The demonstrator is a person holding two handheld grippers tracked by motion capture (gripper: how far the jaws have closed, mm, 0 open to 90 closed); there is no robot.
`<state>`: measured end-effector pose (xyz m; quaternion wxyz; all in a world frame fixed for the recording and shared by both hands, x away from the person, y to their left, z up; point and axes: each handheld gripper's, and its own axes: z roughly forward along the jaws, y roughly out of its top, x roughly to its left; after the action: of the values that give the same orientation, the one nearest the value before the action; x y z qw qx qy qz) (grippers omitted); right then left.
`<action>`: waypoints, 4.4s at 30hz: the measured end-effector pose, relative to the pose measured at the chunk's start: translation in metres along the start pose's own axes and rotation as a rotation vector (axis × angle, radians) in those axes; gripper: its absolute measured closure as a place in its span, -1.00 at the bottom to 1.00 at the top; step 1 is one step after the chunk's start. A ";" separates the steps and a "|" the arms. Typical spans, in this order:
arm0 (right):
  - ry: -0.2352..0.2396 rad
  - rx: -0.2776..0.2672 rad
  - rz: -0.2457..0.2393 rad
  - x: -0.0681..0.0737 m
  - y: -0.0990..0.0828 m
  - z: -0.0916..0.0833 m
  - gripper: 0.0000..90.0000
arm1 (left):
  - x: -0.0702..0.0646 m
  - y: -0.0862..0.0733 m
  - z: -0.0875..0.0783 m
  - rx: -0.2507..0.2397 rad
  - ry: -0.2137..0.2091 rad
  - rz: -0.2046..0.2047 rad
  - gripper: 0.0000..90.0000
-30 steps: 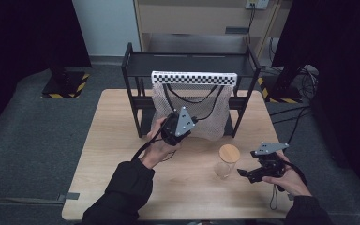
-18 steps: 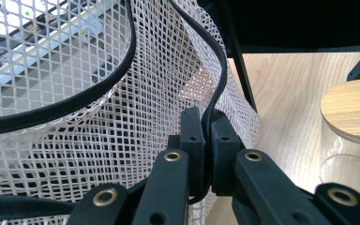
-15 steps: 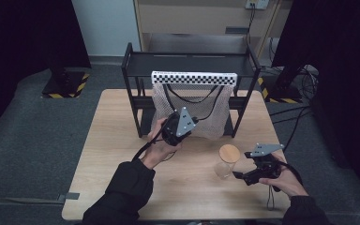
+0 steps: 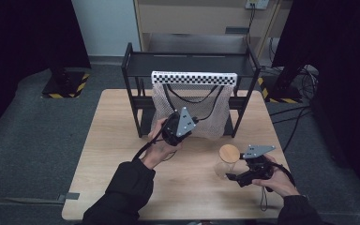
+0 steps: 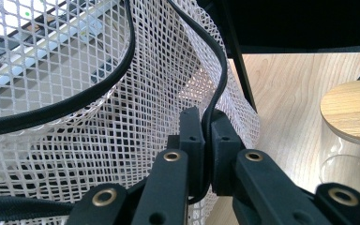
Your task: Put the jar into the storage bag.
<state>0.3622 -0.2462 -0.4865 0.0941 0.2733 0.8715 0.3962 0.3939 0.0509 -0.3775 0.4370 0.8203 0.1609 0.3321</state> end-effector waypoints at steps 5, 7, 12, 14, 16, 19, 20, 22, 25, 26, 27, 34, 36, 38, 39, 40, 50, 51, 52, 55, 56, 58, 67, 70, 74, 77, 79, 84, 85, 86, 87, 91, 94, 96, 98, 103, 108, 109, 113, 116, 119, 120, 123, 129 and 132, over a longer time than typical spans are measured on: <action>-0.011 -0.012 0.009 0.000 0.000 0.006 -0.85 | 0.000 0.000 0.000 -0.001 0.000 0.000 0.91; -0.013 -0.018 0.015 -0.001 0.000 0.007 -0.84 | 0.000 0.000 0.000 -0.001 0.001 0.001 0.91; -0.034 -0.041 0.045 -0.003 -0.002 0.015 -0.81 | -0.001 0.000 0.001 -0.001 0.000 0.001 0.91; -0.045 -0.050 0.046 -0.003 -0.001 0.017 -0.78 | -0.001 0.000 0.001 -0.001 0.000 0.001 0.91; -0.050 -0.063 0.044 -0.002 -0.001 0.018 -0.75 | -0.001 0.000 0.001 -0.001 -0.001 0.001 0.91; -0.052 -0.083 0.047 -0.001 0.000 0.022 -0.69 | -0.001 0.000 0.001 -0.001 -0.002 0.000 0.91; -0.055 -0.080 0.047 -0.001 0.000 0.023 -0.68 | -0.001 0.000 0.001 -0.002 -0.002 0.000 0.91; -0.062 -0.079 0.043 -0.001 0.000 0.024 -0.65 | -0.001 0.000 0.001 -0.002 -0.001 0.002 0.91; -0.068 -0.080 0.044 -0.001 0.000 0.026 -0.59 | -0.001 -0.001 0.001 -0.001 0.000 0.002 0.91; -0.069 -0.083 0.045 -0.001 0.000 0.027 -0.55 | -0.001 -0.001 0.001 -0.001 0.001 0.002 0.91; -0.071 -0.083 0.041 -0.001 0.000 0.027 -0.51 | -0.001 -0.001 0.002 0.000 0.000 0.002 0.91; -0.079 -0.082 0.015 0.000 0.000 0.029 -0.42 | -0.001 -0.001 0.002 0.003 0.000 0.005 0.92; -0.084 -0.084 0.011 0.000 0.000 0.029 -0.42 | -0.001 -0.002 0.002 0.003 -0.001 0.004 0.92; -0.088 -0.081 0.017 -0.001 0.001 0.028 -0.41 | -0.001 -0.002 0.003 0.003 -0.001 0.003 0.92; -0.087 -0.079 0.017 -0.001 0.002 0.028 -0.42 | -0.001 -0.002 0.003 0.003 -0.001 0.003 0.92; -0.087 -0.079 0.016 -0.001 0.002 0.028 -0.41 | -0.001 -0.002 0.003 0.003 -0.002 0.002 0.92; -0.047 -0.156 0.029 0.002 0.013 0.016 -0.41 | -0.001 -0.004 0.006 0.012 -0.003 0.001 0.92; -0.047 -0.156 0.029 0.002 0.013 0.016 -0.41 | -0.001 -0.004 0.006 0.012 -0.003 0.001 0.91; -0.040 -0.166 0.031 0.002 0.014 0.015 -0.42 | -0.001 -0.004 0.006 0.013 -0.002 0.002 0.91; -0.025 -0.186 0.035 0.003 0.018 0.011 -0.42 | -0.001 -0.005 0.007 0.015 -0.003 0.001 0.92; -0.021 -0.199 0.033 0.004 0.021 0.009 -0.41 | -0.001 -0.005 0.007 0.018 -0.003 0.001 0.91; -0.016 -0.210 0.033 0.004 0.023 0.007 -0.42 | -0.001 -0.006 0.007 0.019 -0.002 0.001 0.92; -0.008 -0.266 0.038 0.004 0.033 -0.005 -0.42 | 0.000 -0.007 0.008 0.022 -0.002 -0.001 0.92; -0.004 -0.281 0.034 0.005 0.036 -0.009 -0.42 | 0.000 -0.007 0.008 0.022 -0.001 -0.002 0.92; 0.005 -0.320 0.025 0.008 0.045 -0.019 -0.41 | 0.001 -0.008 0.009 0.029 0.000 0.003 0.91; 0.008 -0.339 0.017 0.009 0.050 -0.023 -0.42 | 0.000 -0.009 0.009 0.028 0.001 0.002 0.91; 0.010 -0.352 0.012 0.010 0.054 -0.026 -0.41 | 0.000 -0.009 0.010 0.028 0.001 0.002 0.91; 0.014 -0.383 0.003 0.013 0.064 -0.031 -0.41 | 0.001 -0.010 0.010 0.031 0.001 0.002 0.91; 0.019 -0.390 0.000 0.014 0.067 -0.032 -0.41 | 0.001 -0.010 0.010 0.030 0.000 0.001 0.91; 0.019 -0.395 -0.003 0.014 0.068 -0.033 -0.41 | 0.001 -0.010 0.010 0.031 0.000 0.001 0.91; 0.019 -0.395 -0.003 0.014 0.068 -0.033 -0.41 | 0.001 -0.010 0.010 0.032 0.000 0.003 0.91; 0.018 -0.415 -0.008 0.014 0.076 -0.038 -0.41 | 0.001 -0.010 0.010 0.035 -0.001 0.002 0.91; 0.018 -0.435 -0.006 0.013 0.081 -0.043 -0.41 | 0.001 -0.010 0.011 0.038 -0.003 0.002 0.91; 0.017 -0.451 -0.006 0.013 0.086 -0.046 -0.41 | 0.001 -0.010 0.011 0.037 -0.002 0.002 0.91; 0.014 -0.463 -0.008 0.012 0.089 -0.048 -0.41 | 0.001 -0.010 0.011 0.038 -0.003 0.001 0.91; 0.007 -0.481 -0.011 0.011 0.097 -0.053 -0.42 | 0.001 -0.010 0.011 0.037 -0.003 0.000 0.91; 0.000 -0.511 -0.014 0.009 0.110 -0.059 -0.41 | 0.001 -0.010 0.011 0.037 -0.004 0.000 0.91; 0.000 -0.511 -0.014 0.009 0.110 -0.059 -0.41 | 0.001 -0.010 0.011 0.037 -0.004 0.001 0.91; -0.006 -0.540 -0.014 0.008 0.118 -0.064 -0.41 | 0.001 -0.010 0.011 0.036 -0.004 0.002 0.91; -0.008 -0.556 -0.010 0.007 0.120 -0.065 -0.41 | 0.001 -0.010 0.011 0.036 -0.003 0.001 0.91; -0.009 -0.572 -0.005 0.006 0.125 -0.066 -0.41 | 0.000 -0.010 0.011 0.035 -0.003 0.002 0.91; -0.010 -0.574 -0.005 0.006 0.127 -0.067 -0.42 | 0.000 -0.010 0.011 0.036 -0.003 0.003 0.91; -0.010 -0.585 -0.004 0.006 0.131 -0.068 -0.41 | 0.000 -0.011 0.012 0.036 -0.002 0.002 0.91; -0.014 -0.602 0.002 0.005 0.142 -0.068 -0.41 | 0.000 -0.010 0.012 0.036 -0.003 0.003 0.91; -0.012 -0.607 0.010 0.005 0.145 -0.067 -0.41 | -0.001 -0.011 0.012 0.036 -0.002 0.003 0.91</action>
<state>0.3907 -0.2091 -0.3339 0.1749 0.2393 0.7114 0.6373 0.4019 0.0493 -0.3911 0.4219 0.8286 0.1652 0.3289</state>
